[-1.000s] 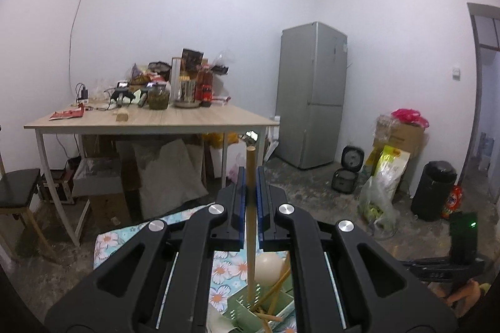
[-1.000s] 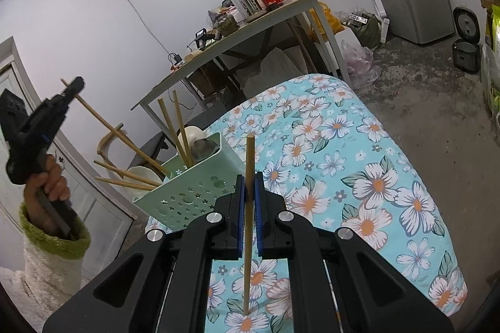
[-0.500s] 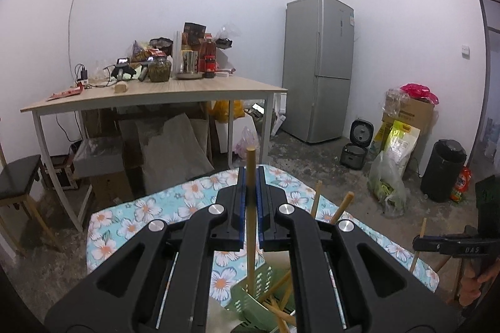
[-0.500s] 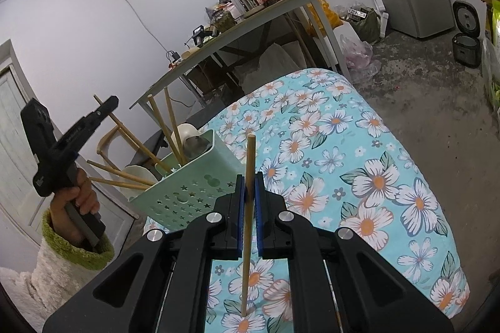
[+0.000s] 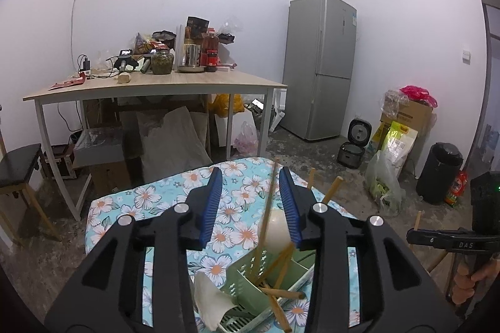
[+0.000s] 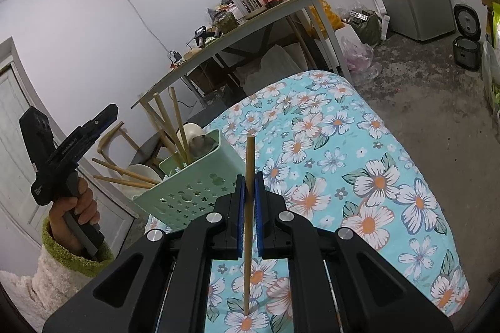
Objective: Organize utensils
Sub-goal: 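Open the left gripper to release its chopstick into the holder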
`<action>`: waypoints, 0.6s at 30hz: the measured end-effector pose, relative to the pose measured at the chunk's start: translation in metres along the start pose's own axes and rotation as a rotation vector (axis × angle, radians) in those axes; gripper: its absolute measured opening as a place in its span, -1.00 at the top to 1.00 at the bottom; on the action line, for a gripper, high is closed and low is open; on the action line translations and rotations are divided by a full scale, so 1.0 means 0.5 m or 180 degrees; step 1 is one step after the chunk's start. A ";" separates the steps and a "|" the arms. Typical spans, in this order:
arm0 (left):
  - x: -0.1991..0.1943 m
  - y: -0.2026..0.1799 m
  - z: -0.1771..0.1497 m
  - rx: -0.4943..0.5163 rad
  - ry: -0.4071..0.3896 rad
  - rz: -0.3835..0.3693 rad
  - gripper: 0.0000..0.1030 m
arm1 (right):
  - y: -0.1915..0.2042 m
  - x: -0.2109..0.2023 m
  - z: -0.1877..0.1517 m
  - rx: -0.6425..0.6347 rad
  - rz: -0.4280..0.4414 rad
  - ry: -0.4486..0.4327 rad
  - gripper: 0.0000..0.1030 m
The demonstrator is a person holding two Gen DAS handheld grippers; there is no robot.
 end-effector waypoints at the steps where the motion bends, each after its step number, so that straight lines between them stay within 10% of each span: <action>1: -0.005 -0.003 0.002 -0.0009 -0.0010 -0.0002 0.29 | 0.003 -0.002 0.001 -0.0014 0.0000 -0.0010 0.88; 18: -0.180 -0.017 -0.049 -0.0109 0.0211 -0.0166 -0.20 | 0.129 -0.074 0.128 -0.0354 0.0541 -0.0491 0.88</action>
Point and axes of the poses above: each gripper's, at about its wrist camera, not at the fingertips, and x roughly the way its jaws point, y to its left, z to its top, the point moved 2 cm from there along x, roughly the way its jaws point, and after that the axes turned 15 degrees about -y, right-handed, at the moved point
